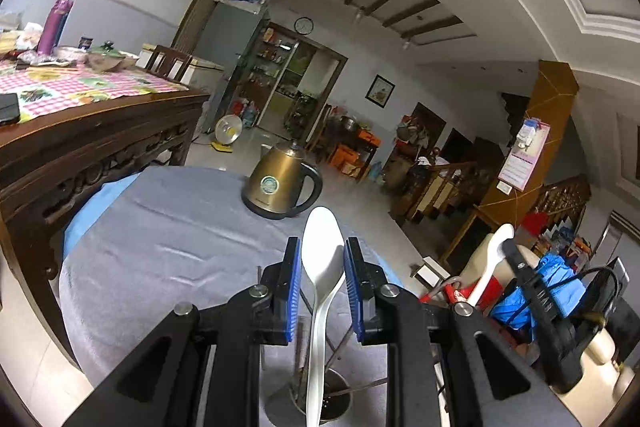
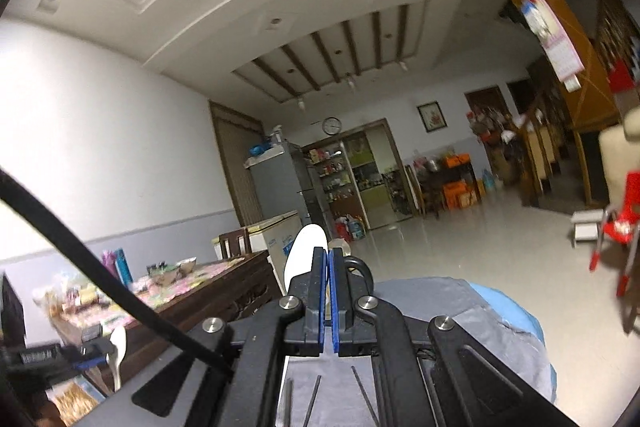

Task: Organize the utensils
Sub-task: 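Lift both white spoons off the cloth with both tools, then carry both held spoons over the metal holder with both tools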

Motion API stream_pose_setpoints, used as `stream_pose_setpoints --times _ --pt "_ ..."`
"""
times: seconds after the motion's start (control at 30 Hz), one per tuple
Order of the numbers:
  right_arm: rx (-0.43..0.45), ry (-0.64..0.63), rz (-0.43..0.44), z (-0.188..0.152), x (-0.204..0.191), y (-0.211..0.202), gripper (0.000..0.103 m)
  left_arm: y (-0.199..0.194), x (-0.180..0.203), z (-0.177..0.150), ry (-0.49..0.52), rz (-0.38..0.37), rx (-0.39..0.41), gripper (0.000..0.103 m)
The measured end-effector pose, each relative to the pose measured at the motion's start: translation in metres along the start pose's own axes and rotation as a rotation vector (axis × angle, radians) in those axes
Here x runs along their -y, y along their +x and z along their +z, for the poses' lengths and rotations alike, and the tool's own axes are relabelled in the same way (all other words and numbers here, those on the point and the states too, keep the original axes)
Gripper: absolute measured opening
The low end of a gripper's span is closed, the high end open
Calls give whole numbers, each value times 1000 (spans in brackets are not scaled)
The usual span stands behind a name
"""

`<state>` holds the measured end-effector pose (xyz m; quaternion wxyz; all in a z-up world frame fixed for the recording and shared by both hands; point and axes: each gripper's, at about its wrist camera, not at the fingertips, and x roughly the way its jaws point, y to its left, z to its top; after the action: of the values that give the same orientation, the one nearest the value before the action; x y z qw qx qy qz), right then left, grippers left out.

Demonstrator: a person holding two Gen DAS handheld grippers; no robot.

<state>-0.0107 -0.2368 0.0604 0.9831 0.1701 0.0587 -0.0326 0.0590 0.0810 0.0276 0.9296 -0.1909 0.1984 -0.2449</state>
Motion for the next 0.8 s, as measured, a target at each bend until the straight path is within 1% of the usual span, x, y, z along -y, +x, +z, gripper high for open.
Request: stream_pose_setpoints --times 0.17,0.3,0.37,0.5,0.67,0.8 --pt "-10 -84 0 -29 -38 0 2 0 17 -5 37 -4 33 22" --pt "20 -174 -35 -52 -62 -4 2 0 24 -10 57 -23 85 22" --pt "42 -218 -56 -64 -73 -6 2 3 24 -13 49 -43 99 22" --pt "31 -252 -62 -81 -82 -2 2 8 22 -20 36 -45 110 22" --pt "43 -319 -83 -100 -87 -5 2 19 19 -28 25 -35 91 22" --pt "32 -343 -81 -112 -89 -5 2 24 22 -34 29 -31 85 22"
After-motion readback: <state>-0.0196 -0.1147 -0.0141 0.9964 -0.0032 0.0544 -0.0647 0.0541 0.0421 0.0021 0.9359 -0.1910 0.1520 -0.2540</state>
